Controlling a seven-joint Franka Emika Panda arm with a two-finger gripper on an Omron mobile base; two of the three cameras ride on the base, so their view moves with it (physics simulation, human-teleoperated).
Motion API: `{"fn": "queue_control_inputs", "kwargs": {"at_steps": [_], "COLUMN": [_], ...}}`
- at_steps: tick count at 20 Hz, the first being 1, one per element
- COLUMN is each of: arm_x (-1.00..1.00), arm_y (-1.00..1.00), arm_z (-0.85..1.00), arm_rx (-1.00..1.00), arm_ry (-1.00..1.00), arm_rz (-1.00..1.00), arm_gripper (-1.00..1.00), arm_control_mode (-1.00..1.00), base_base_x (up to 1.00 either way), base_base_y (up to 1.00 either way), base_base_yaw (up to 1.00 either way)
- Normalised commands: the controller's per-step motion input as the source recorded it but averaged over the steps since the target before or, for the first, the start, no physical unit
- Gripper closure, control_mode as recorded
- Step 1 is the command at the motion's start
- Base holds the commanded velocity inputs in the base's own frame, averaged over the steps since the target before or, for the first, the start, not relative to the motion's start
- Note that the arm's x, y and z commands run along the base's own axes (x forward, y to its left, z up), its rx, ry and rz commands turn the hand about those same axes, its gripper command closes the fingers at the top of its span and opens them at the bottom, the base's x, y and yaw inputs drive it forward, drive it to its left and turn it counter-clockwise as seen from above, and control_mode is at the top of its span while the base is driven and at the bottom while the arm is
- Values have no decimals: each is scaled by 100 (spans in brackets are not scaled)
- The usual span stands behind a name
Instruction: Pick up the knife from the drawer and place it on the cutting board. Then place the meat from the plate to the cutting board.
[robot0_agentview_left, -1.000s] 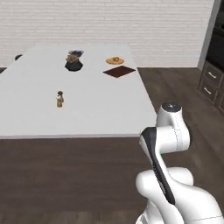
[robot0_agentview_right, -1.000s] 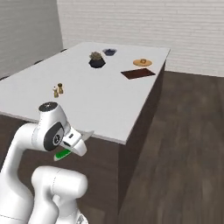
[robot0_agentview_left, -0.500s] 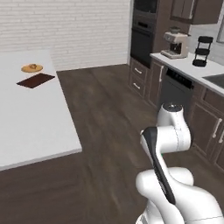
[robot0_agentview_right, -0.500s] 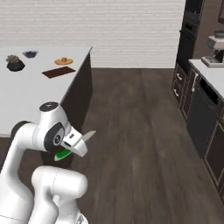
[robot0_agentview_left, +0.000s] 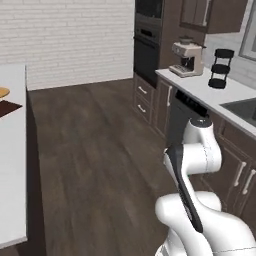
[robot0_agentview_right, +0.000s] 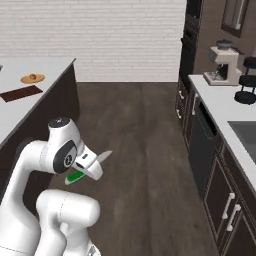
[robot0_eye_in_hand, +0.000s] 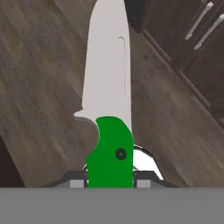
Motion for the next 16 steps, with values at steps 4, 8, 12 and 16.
{"fn": "queue_control_inputs", "kwargs": {"at_steps": [4,8,12,16], "arm_x": [0,0,0,0], "arm_y": [0,0,0,0], "arm_z": [0,0,0,0], "arm_rx": [0,0,0,0], "arm_ry": [0,0,0,0], "arm_rz": [0,0,0,0], "arm_gripper": [100,100,100,100], "arm_control_mode": [100,100,100,100], "base_base_x": [100,100,100,100], "base_base_y": [-32,6,35,43], "base_base_yaw": [15,23,27,32]}}
